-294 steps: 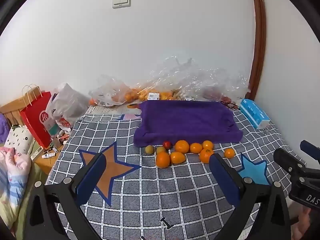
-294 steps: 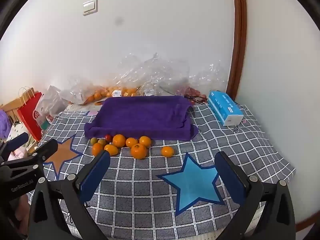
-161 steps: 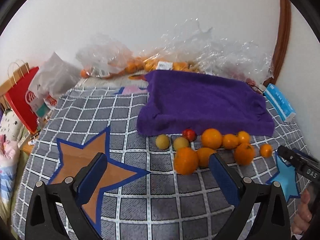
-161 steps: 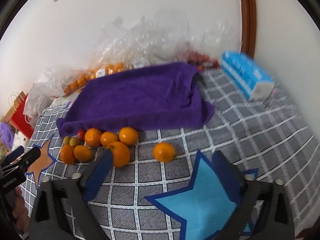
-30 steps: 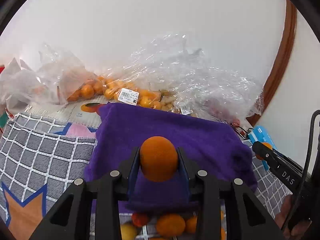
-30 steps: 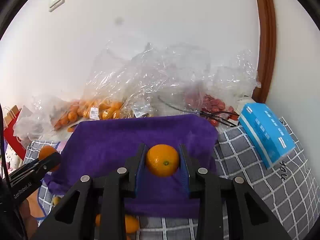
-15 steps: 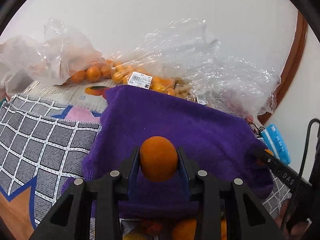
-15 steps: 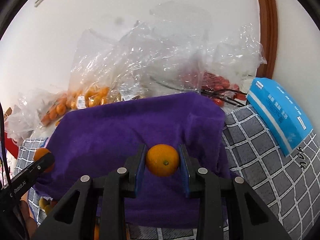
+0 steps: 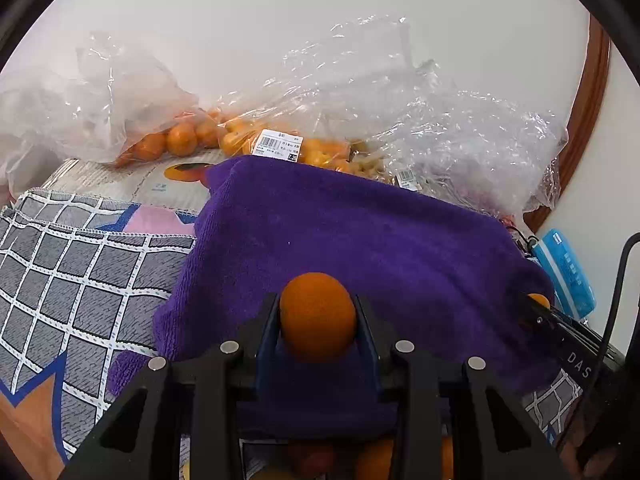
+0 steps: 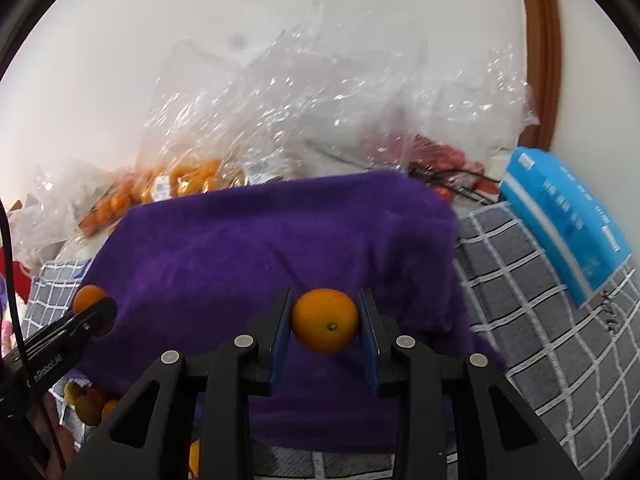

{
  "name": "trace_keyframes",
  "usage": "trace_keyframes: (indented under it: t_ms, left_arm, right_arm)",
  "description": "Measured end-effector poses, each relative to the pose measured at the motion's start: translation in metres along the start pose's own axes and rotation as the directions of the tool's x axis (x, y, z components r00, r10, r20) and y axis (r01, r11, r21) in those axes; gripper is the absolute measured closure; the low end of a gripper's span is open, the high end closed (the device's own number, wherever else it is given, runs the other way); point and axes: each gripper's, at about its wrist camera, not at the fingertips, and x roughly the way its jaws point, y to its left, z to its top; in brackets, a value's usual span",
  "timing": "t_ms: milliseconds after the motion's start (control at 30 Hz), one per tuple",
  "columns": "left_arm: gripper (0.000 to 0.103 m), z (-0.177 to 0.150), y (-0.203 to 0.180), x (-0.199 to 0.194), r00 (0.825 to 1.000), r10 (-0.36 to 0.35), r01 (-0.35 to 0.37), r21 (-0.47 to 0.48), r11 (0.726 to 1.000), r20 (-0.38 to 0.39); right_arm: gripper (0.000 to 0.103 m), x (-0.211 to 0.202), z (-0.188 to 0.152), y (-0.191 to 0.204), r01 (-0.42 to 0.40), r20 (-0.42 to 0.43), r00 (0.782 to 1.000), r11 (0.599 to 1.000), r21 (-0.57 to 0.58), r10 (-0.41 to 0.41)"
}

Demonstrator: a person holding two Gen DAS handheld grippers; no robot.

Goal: Organize fruits
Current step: 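Lower the small orange onto the purple towel and open the right gripper while the left releases its orange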

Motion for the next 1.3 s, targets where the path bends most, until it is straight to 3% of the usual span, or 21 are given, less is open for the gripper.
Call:
trace_keyframes:
  t_ms: [233, 633, 700, 767, 867, 1100, 1300]
  left_arm:
    - [0.068, -0.003, -0.004, 0.002, 0.999, 0.033, -0.033, 0.033, 0.999, -0.004]
    - [0.068, -0.002, -0.004, 0.0, 1.0, 0.015, -0.015, 0.02, 1.0, 0.008]
    - [0.068, -0.001, -0.003, -0.002, 1.0, 0.003, -0.003, 0.013, 1.0, 0.017]
    - [0.066, -0.001, -0.005, -0.006, 0.999, -0.002, 0.002, 0.018, 1.0, 0.034]
    - [0.059, -0.001, -0.01, -0.012, 0.998, -0.006, 0.004, 0.043, 0.999, 0.06]
    - [0.056, -0.002, -0.017, -0.02, 0.995, -0.002, -0.006, 0.078, 0.997, 0.101]
    - [0.056, 0.001, -0.015, -0.03, 0.989, 0.032, -0.041, 0.059, 0.997, 0.148]
  right_arm:
    - [0.071, 0.008, -0.006, 0.0, 0.021, -0.025, 0.999, 1.0, 0.0, -0.021]
    - [0.07, 0.014, -0.01, -0.005, 0.02, -0.039, 0.999, 0.999, 0.029, -0.019]
    - [0.064, 0.011, -0.009, -0.004, 0.021, -0.028, 0.999, 0.999, 0.028, -0.02]
    - [0.051, 0.008, -0.009, -0.004, 0.015, -0.011, 1.0, 0.999, 0.03, -0.015]
    - [0.043, 0.004, -0.008, -0.003, 0.032, -0.002, 0.999, 0.999, 0.033, -0.032]
    - [0.043, -0.005, -0.009, 0.004, 0.08, 0.044, 0.996, 0.997, -0.008, -0.079]
    - [0.043, -0.021, -0.007, 0.007, 0.035, 0.077, 0.996, 0.999, 0.013, -0.036]
